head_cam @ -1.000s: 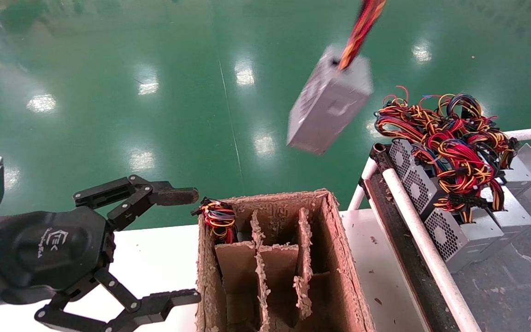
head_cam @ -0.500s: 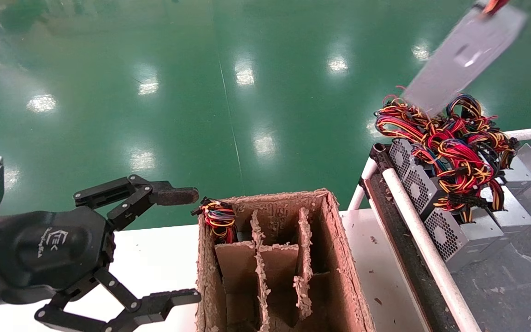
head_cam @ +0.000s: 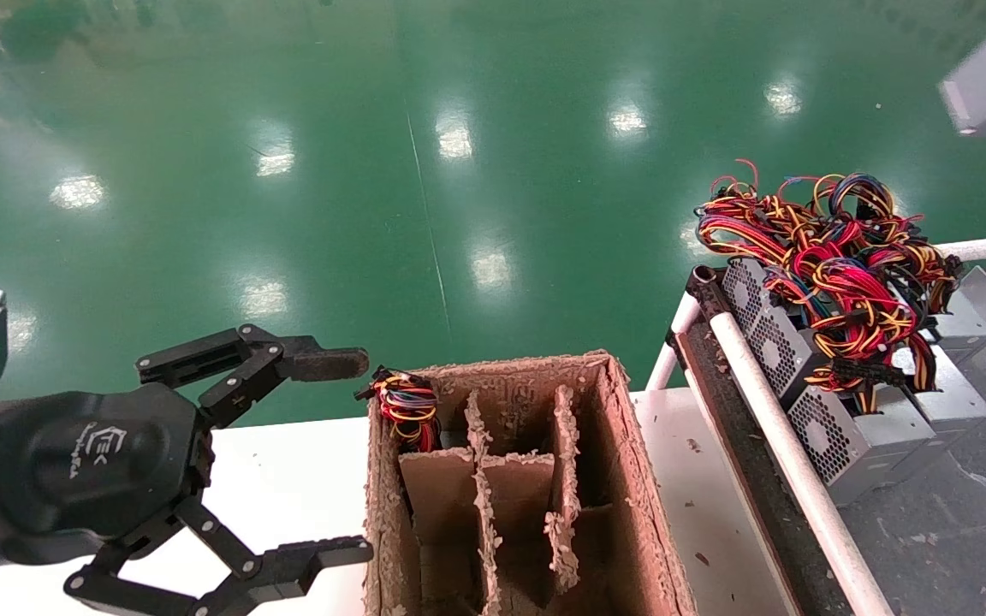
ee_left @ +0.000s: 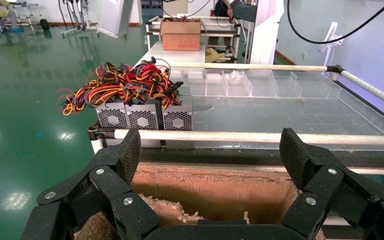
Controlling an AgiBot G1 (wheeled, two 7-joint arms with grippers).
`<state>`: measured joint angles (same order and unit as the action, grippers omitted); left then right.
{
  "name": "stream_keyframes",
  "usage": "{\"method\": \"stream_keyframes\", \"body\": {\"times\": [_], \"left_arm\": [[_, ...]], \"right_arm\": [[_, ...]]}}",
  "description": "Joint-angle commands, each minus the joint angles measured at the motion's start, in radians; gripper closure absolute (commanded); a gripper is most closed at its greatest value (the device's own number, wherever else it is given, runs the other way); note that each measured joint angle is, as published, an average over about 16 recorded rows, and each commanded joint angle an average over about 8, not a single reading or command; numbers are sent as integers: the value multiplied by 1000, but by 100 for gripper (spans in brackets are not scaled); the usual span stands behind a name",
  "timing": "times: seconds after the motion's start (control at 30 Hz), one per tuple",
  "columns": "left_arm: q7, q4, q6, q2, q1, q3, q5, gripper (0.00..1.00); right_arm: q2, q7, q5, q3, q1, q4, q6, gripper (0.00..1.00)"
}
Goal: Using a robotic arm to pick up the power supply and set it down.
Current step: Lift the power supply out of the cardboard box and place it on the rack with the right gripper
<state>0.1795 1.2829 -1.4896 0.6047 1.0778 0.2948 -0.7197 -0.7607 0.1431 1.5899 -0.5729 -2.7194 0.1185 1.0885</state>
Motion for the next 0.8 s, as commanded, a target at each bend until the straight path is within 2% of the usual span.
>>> {"method": "stream_keyframes", "body": {"times": [0.03, 0.5, 0.63, 0.8], "left_arm": [[0, 0, 0, 0, 0, 0, 0, 0], [0, 0, 0, 0, 0, 1, 1, 0], [-1, 0, 0, 0, 0, 1, 1, 0], [-1, 0, 1, -1, 0, 1, 1, 0]], "right_arm": [[13, -15, 18, -11, -12, -14, -3, 100], [147, -75, 119, -78, -79, -56, 124, 100], [192, -84, 141, -94, -91, -67, 213, 100], [253, -98, 156, -105, -103, -76, 381, 100]]}}
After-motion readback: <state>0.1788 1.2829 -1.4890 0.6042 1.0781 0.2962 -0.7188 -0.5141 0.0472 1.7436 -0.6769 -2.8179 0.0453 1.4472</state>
